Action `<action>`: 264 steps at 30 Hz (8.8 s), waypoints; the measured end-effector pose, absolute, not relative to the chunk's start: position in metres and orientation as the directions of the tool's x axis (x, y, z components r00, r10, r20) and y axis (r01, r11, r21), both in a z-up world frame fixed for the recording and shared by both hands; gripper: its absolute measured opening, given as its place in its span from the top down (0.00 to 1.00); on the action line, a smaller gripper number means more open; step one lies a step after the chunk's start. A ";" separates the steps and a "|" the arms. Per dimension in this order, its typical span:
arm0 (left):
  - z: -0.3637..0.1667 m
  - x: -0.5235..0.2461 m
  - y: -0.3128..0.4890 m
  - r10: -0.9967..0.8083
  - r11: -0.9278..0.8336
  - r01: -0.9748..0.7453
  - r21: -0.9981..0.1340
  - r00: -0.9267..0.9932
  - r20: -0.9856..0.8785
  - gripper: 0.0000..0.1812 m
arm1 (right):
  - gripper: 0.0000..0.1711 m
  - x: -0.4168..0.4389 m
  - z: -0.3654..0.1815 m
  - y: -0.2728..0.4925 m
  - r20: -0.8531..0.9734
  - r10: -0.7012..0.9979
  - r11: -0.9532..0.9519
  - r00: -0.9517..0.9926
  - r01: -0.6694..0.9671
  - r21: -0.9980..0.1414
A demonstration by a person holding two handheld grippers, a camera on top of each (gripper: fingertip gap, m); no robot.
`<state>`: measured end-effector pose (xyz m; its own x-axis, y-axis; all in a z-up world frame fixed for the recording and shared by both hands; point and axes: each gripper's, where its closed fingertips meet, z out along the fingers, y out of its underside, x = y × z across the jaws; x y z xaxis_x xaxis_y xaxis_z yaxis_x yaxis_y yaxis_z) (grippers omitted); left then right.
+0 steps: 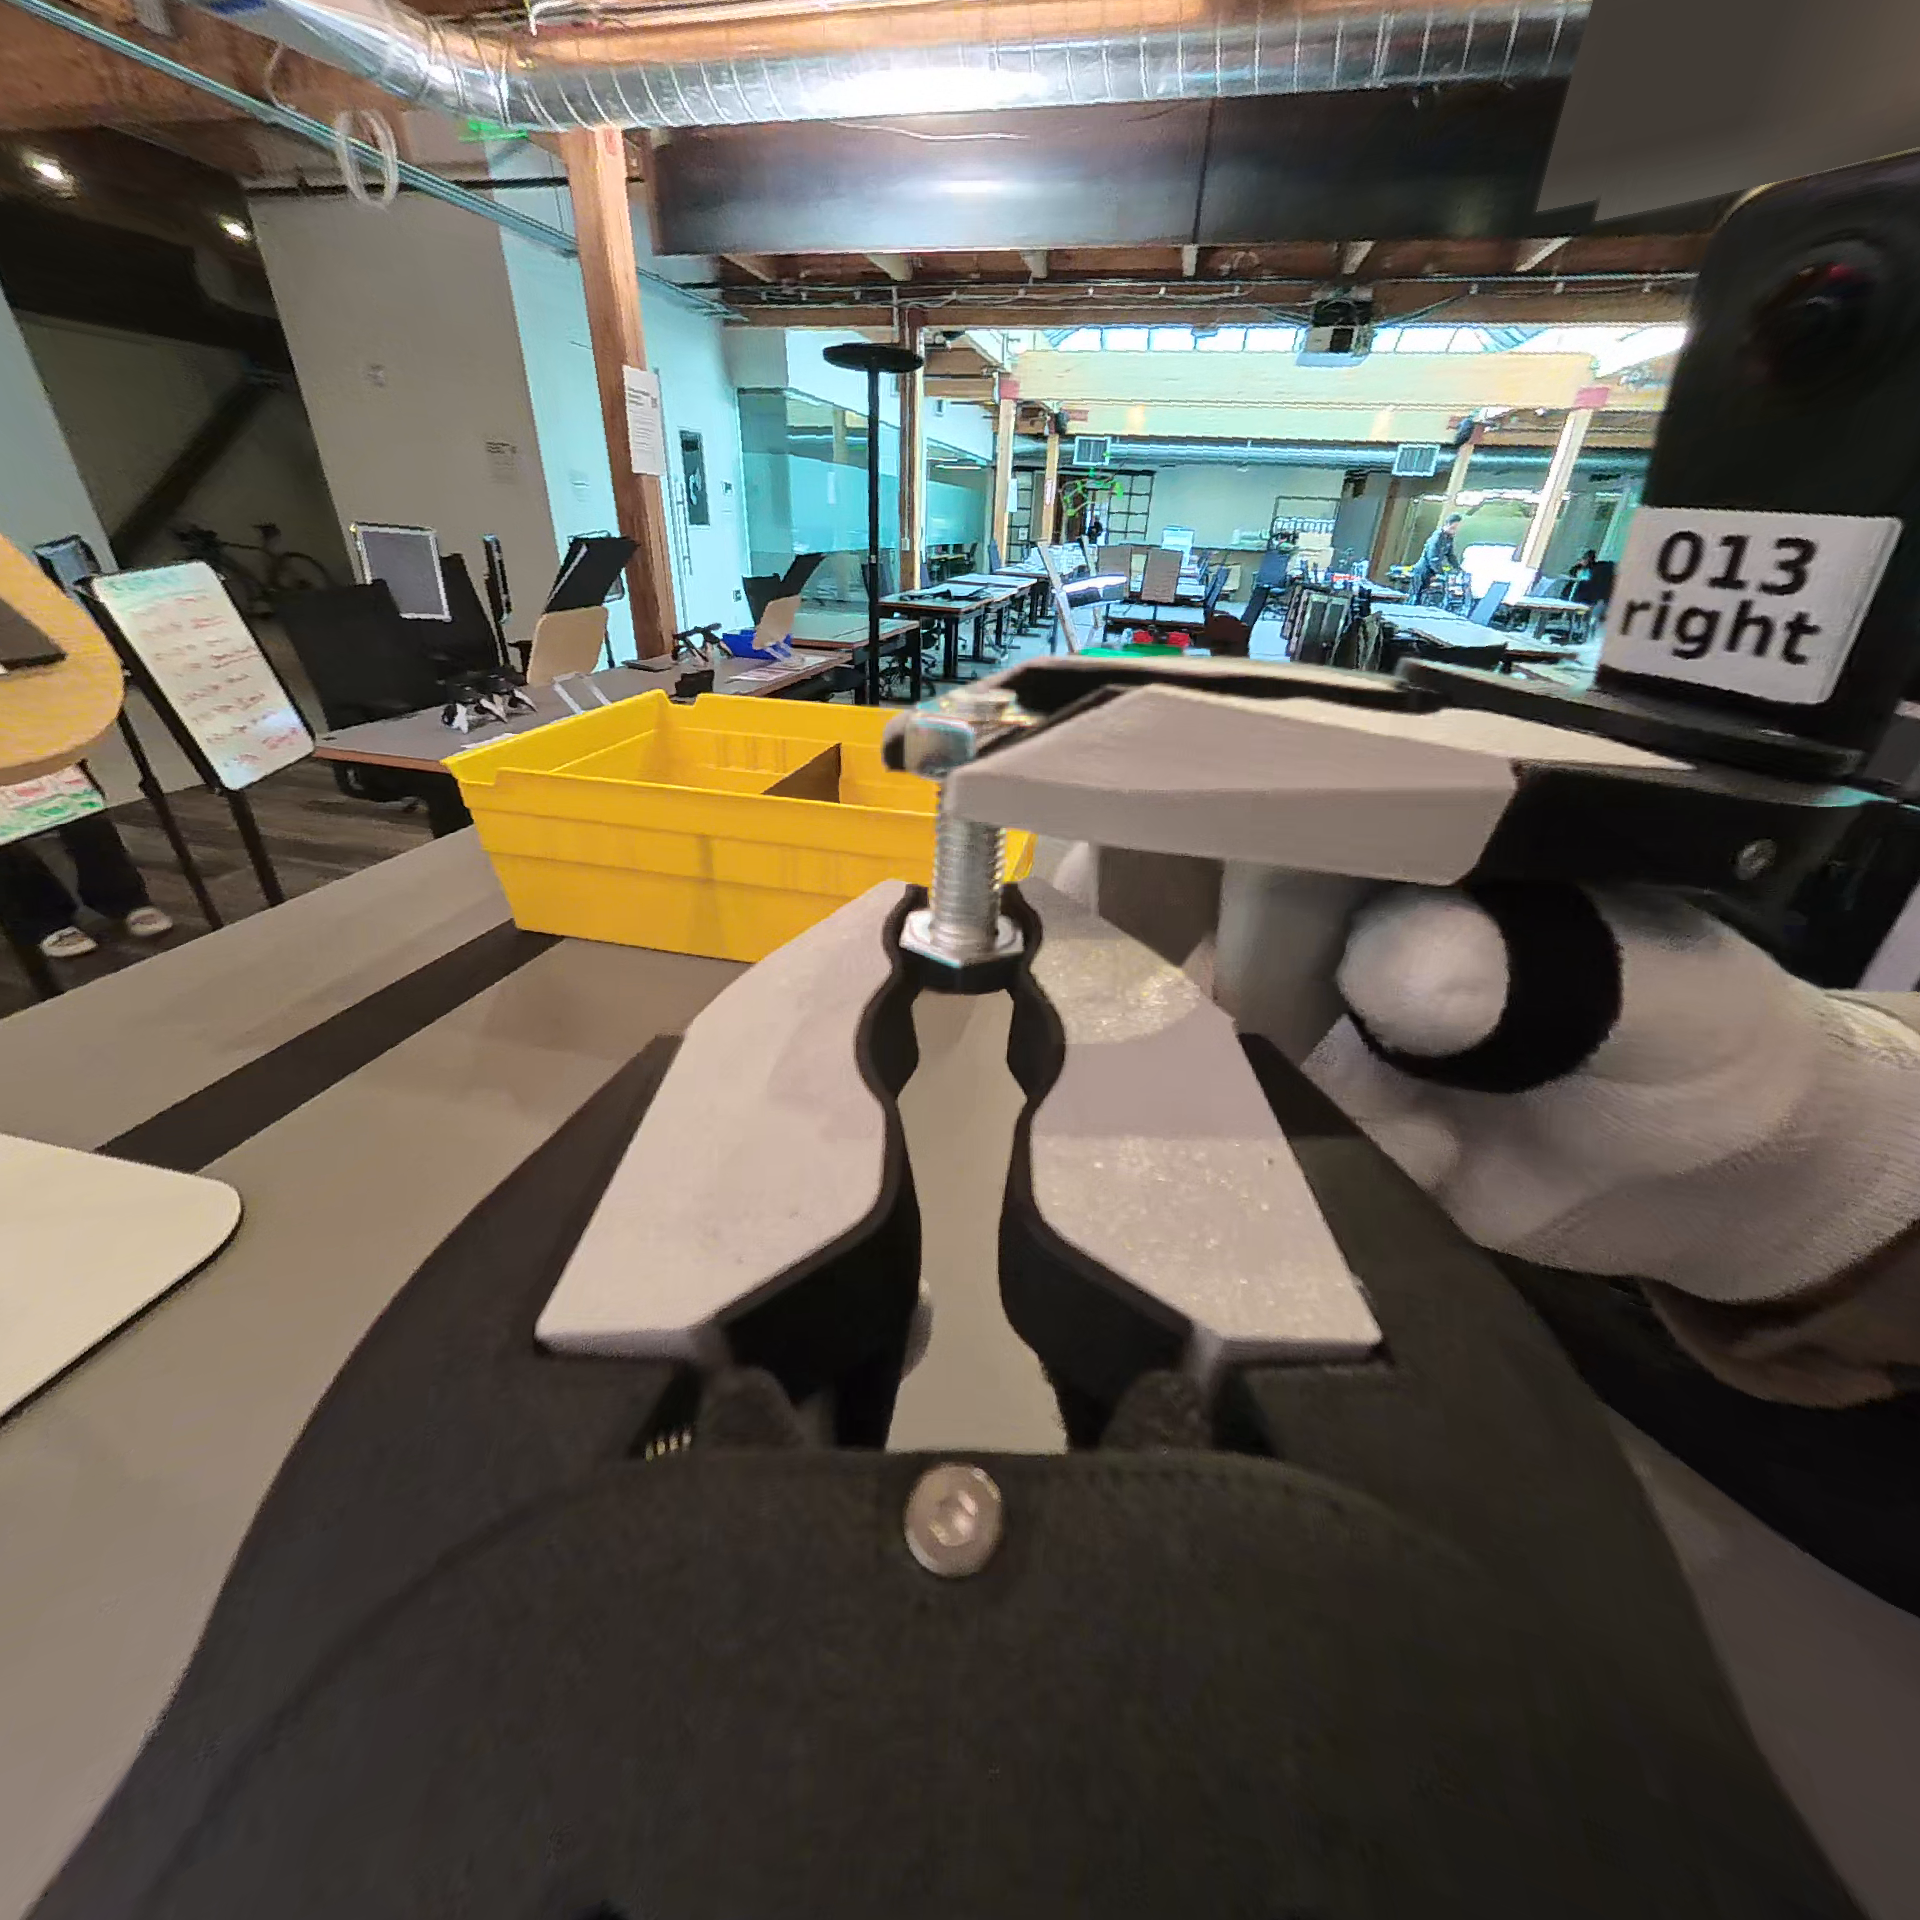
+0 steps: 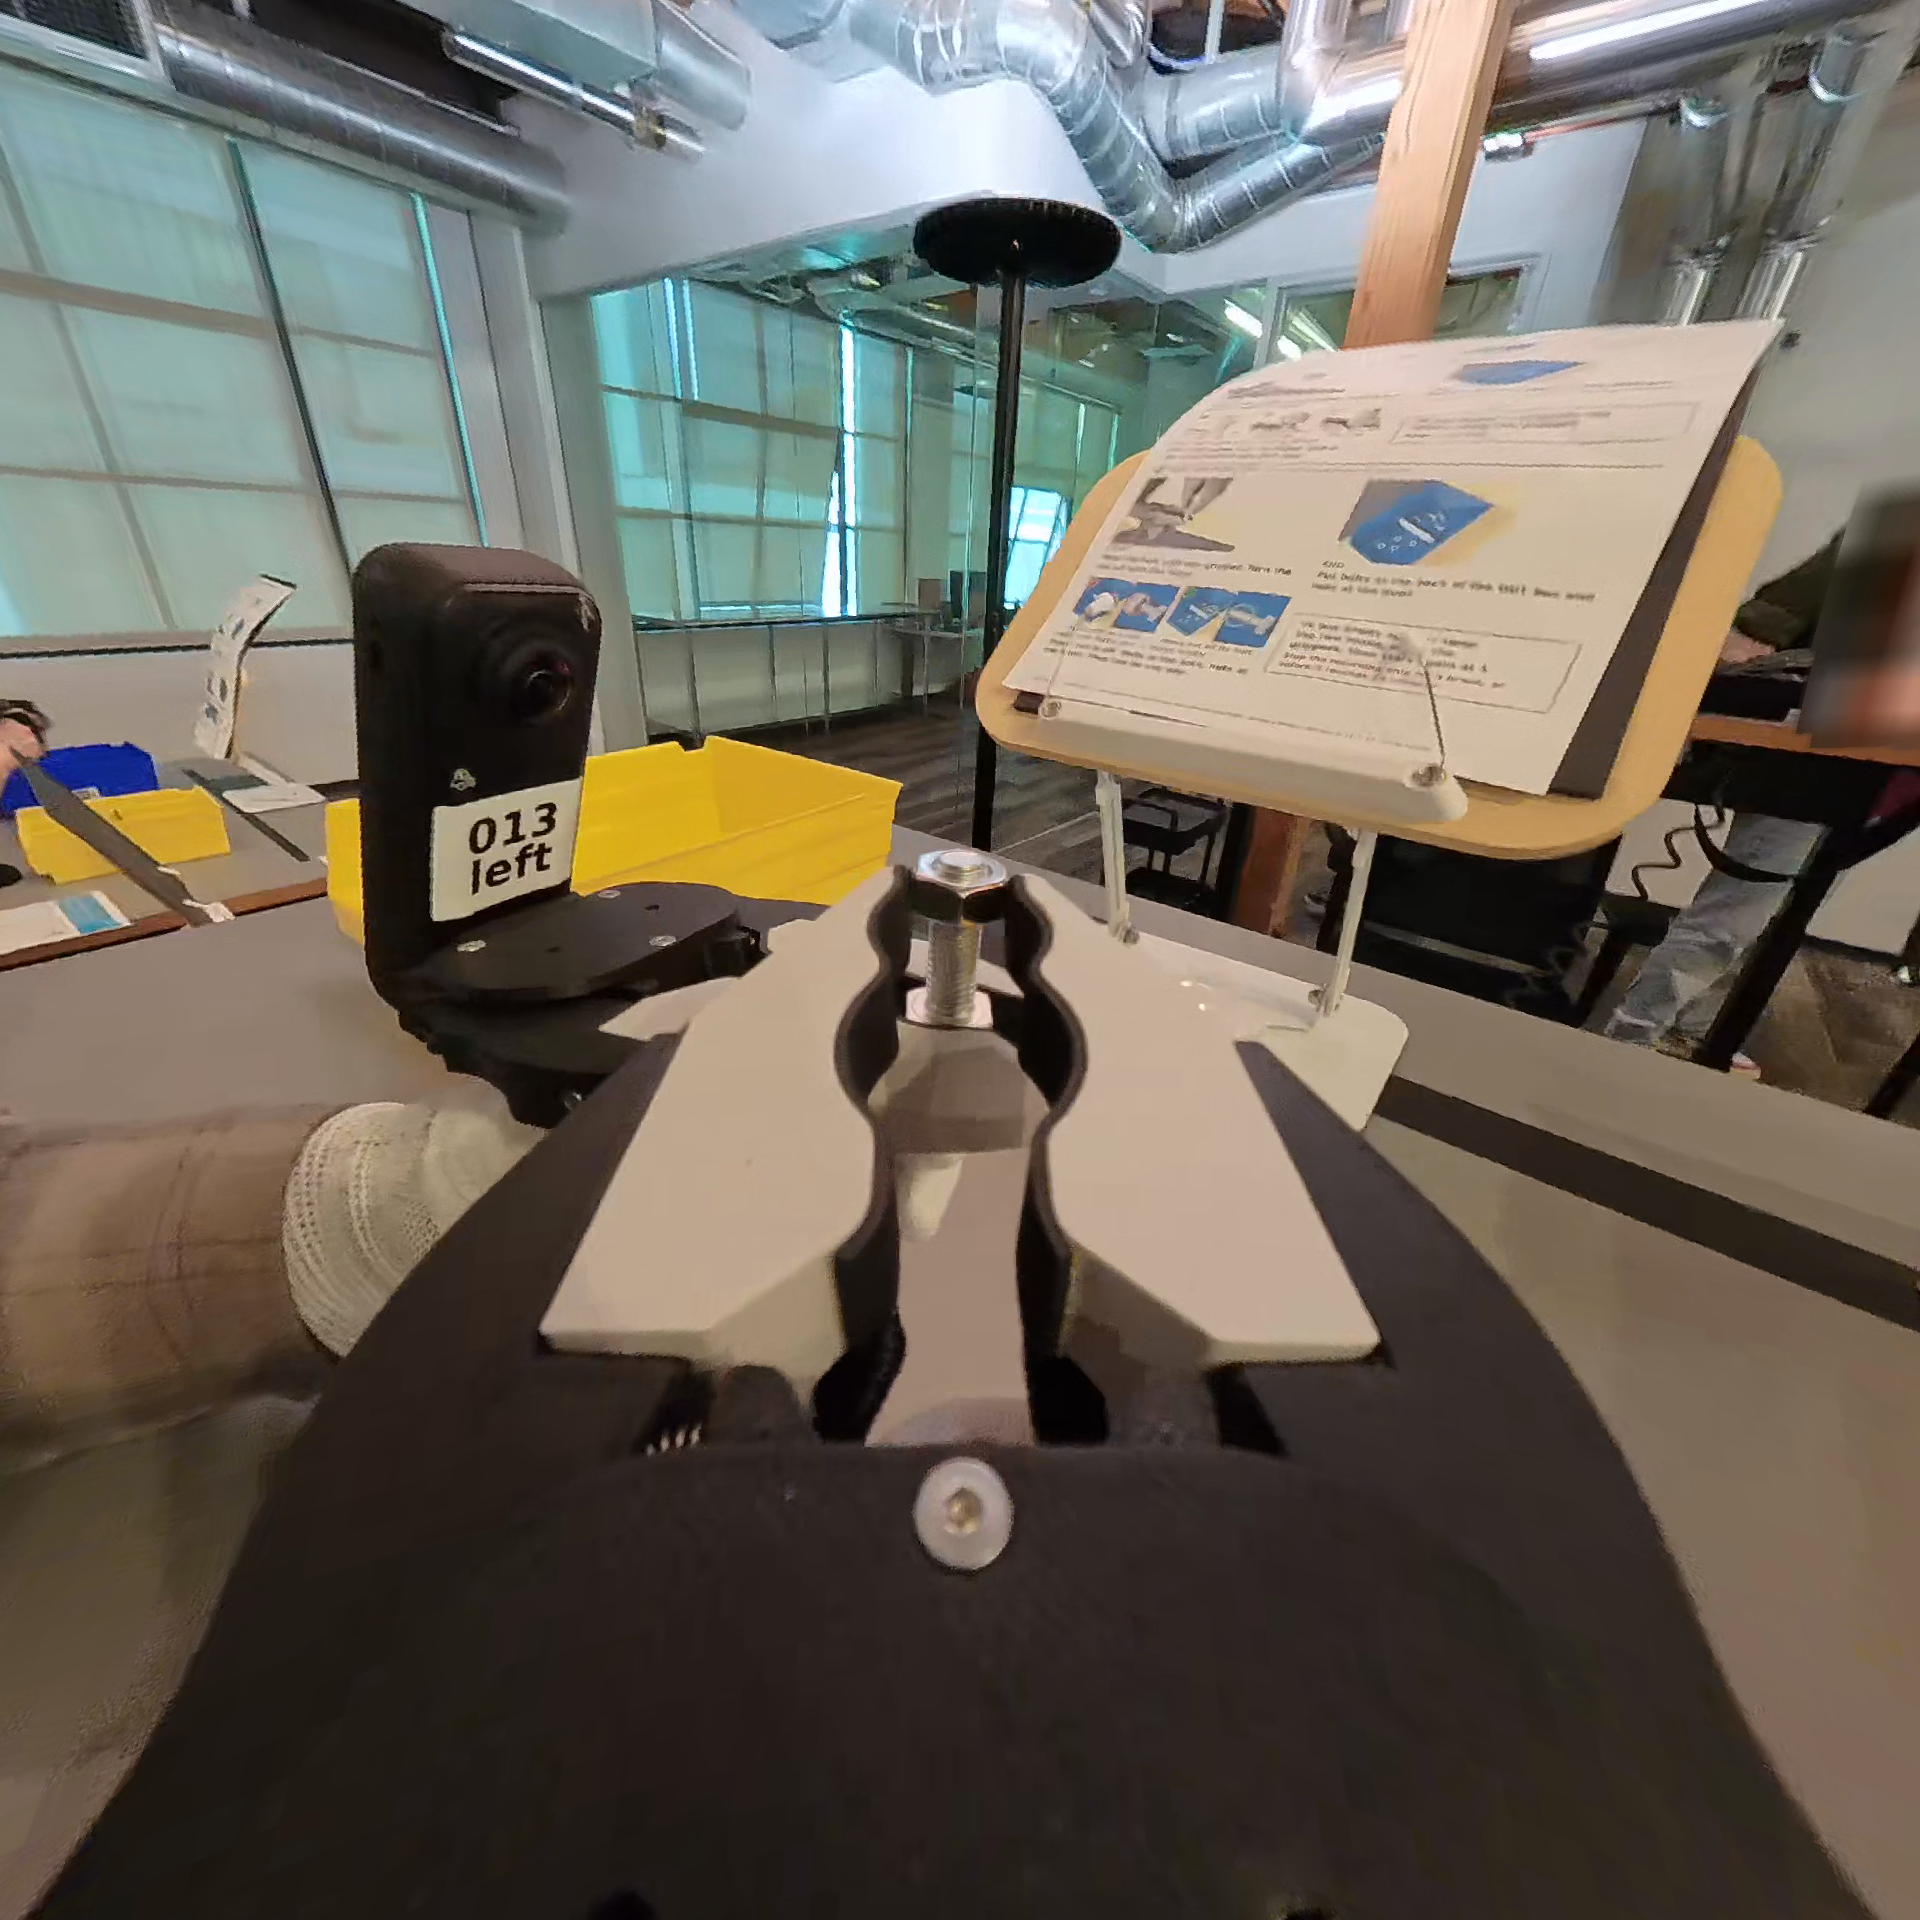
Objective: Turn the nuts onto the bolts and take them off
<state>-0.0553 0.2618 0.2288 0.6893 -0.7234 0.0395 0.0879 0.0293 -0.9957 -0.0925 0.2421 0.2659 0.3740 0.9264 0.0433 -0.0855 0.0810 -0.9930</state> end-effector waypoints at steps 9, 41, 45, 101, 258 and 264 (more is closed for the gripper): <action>0.237 -0.053 0.250 -0.799 0.032 0.129 -0.991 0.599 0.053 0.92 | 0.91 -0.095 0.272 0.231 0.040 0.984 0.057 0.174 -0.093 -0.994; 0.246 -0.043 0.233 -0.870 0.011 0.163 -0.986 0.487 0.071 0.92 | 0.69 -0.077 0.302 0.224 0.045 0.981 0.011 -0.190 -0.178 -0.984; 0.239 -0.048 0.247 -0.810 0.017 0.136 -0.991 0.582 0.066 0.92 | 0.72 -0.084 0.287 0.226 0.061 0.997 0.065 0.039 -0.113 -0.991; 0.236 -0.056 0.257 -0.757 0.032 0.090 -0.995 0.652 0.035 0.92 | 0.75 -0.102 0.272 0.240 0.106 0.946 0.105 0.307 0.020 -0.994; 0.251 -0.022 0.215 -0.917 -0.035 0.154 -0.987 0.387 0.093 0.92 | 0.66 -0.071 0.305 0.194 -0.051 0.717 -0.090 -0.695 -0.021 -0.996; 0.236 -0.036 0.244 -0.817 -0.034 0.090 -0.995 0.571 0.080 0.92 | 0.68 -0.081 0.297 0.230 0.028 0.990 0.026 -0.136 -0.014 -1.000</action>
<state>-0.0364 0.2444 0.2359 0.5713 -0.8169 0.0796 0.0899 -0.0341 -0.9954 -0.0813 0.2301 0.2972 -0.1364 0.9903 0.0281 -0.0135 0.0265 -0.9996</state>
